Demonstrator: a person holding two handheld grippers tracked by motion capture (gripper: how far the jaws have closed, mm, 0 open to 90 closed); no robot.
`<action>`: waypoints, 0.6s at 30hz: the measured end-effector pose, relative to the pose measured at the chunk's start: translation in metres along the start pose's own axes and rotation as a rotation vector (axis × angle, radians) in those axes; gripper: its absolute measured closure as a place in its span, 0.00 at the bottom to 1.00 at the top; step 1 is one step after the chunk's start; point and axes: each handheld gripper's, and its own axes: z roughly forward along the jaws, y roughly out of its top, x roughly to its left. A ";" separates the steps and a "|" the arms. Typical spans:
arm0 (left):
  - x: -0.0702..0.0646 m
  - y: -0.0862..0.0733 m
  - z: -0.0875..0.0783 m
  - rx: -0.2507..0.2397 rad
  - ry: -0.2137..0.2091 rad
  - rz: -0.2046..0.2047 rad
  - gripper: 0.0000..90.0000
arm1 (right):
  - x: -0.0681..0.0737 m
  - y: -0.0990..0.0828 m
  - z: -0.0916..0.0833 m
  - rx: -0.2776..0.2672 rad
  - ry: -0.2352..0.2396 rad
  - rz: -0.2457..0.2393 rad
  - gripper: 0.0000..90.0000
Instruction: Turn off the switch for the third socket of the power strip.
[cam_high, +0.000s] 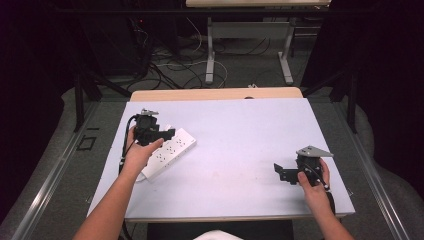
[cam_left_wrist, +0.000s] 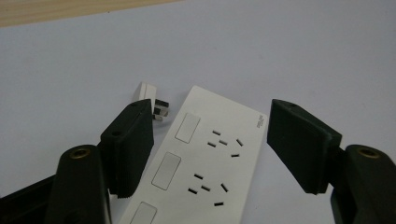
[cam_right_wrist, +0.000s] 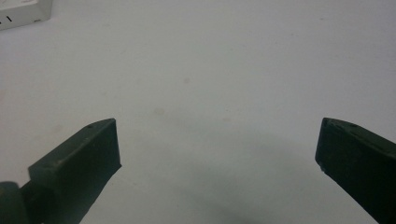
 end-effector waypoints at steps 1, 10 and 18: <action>0.000 0.000 0.000 0.000 0.000 0.000 0.37 | 0.000 0.000 0.000 0.000 -0.001 -0.001 0.00; 0.009 0.003 0.011 0.047 -0.003 -0.092 0.45 | 0.000 -0.001 0.001 0.010 0.009 0.000 0.00; 0.013 0.006 0.021 0.064 -0.018 -0.161 0.54 | -0.001 -0.001 0.002 0.014 0.018 0.004 0.00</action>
